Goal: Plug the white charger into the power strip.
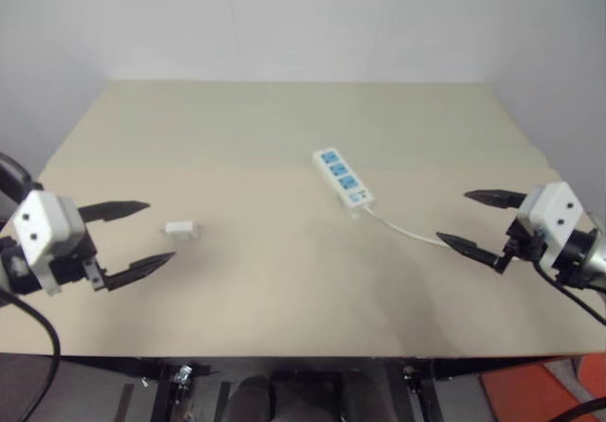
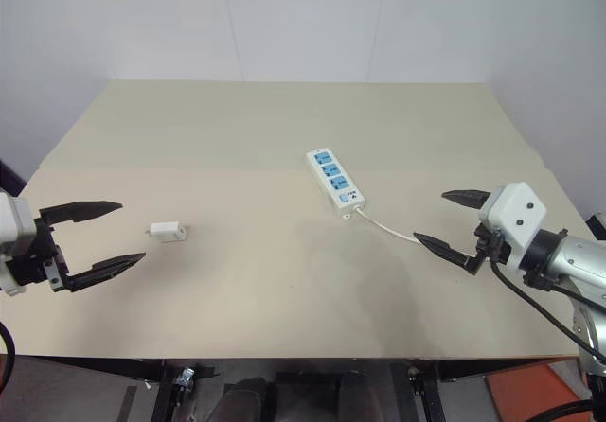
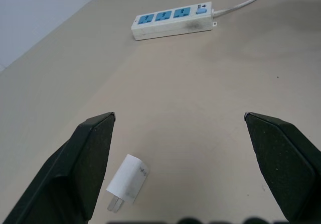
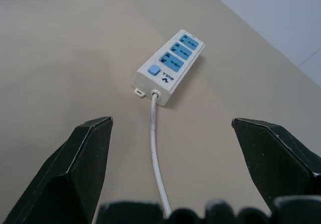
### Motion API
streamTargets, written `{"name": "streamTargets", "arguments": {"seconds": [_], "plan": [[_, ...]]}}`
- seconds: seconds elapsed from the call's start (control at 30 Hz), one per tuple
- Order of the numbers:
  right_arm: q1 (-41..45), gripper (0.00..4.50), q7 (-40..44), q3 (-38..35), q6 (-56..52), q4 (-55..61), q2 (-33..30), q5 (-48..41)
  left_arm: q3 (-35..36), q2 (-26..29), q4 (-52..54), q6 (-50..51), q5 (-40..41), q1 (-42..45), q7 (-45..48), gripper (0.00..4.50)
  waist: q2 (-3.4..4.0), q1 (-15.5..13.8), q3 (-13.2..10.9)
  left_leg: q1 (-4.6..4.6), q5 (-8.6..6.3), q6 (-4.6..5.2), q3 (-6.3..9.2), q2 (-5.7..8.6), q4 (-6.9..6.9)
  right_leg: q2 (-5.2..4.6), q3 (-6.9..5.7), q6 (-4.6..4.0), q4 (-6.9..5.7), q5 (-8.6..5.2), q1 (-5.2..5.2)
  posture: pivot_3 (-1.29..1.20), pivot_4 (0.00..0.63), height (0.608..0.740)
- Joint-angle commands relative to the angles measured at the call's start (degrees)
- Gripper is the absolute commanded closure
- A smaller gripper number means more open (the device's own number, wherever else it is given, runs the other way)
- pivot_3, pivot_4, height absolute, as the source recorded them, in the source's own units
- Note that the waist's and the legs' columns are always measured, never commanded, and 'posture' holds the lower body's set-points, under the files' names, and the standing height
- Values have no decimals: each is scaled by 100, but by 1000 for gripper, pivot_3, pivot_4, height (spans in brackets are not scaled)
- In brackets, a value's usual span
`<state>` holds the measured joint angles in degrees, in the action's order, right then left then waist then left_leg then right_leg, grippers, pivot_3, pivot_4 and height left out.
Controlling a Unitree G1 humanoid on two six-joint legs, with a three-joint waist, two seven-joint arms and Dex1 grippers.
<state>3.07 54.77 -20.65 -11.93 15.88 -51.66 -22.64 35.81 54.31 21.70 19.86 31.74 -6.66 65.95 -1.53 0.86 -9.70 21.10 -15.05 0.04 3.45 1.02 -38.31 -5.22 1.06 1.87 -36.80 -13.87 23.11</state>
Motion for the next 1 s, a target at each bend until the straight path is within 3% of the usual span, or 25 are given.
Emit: {"name": "streamTargets", "arguments": {"seconds": [0.03,0.4,0.5,0.73,1.0], "plan": [[65,31,-136,-52,86,129,74,10,19,40,2,-97,87,94,2,0,0,1,0,0,0,0,0,0,0,0,0,0,0,0,0,0,150,740],[1094,31,-1607,1367,-599,260,1970,32,-240,20,-63,-100,160,402,7,0,1,33,0,1,0,0,-6,-2,3,4,11,-4,-6,3,13,0,150,740],[1548,31,-2362,1827,-968,-8,2652,330,-290,6,-62,-100,171,425,7,0,1,32,-1,3,0,0,-4,-1,5,3,11,-4,-4,2,18,0,150,740],[2707,31,-3840,2237,-818,-1846,3849,1350,-393,-24,-38,-100,234,473,-3,0,2,40,-1,7,1,-2,-12,2,9,4,22,-6,-18,4,40,0,150,740],[3364,31,-4488,2200,17,-3423,4365,1890,-359,-42,26,-95,303,398,-10,0,1,132,-1,42,1,-3,-31,3,23,5,67,-7,-34,6,112,0,150,740]]}}
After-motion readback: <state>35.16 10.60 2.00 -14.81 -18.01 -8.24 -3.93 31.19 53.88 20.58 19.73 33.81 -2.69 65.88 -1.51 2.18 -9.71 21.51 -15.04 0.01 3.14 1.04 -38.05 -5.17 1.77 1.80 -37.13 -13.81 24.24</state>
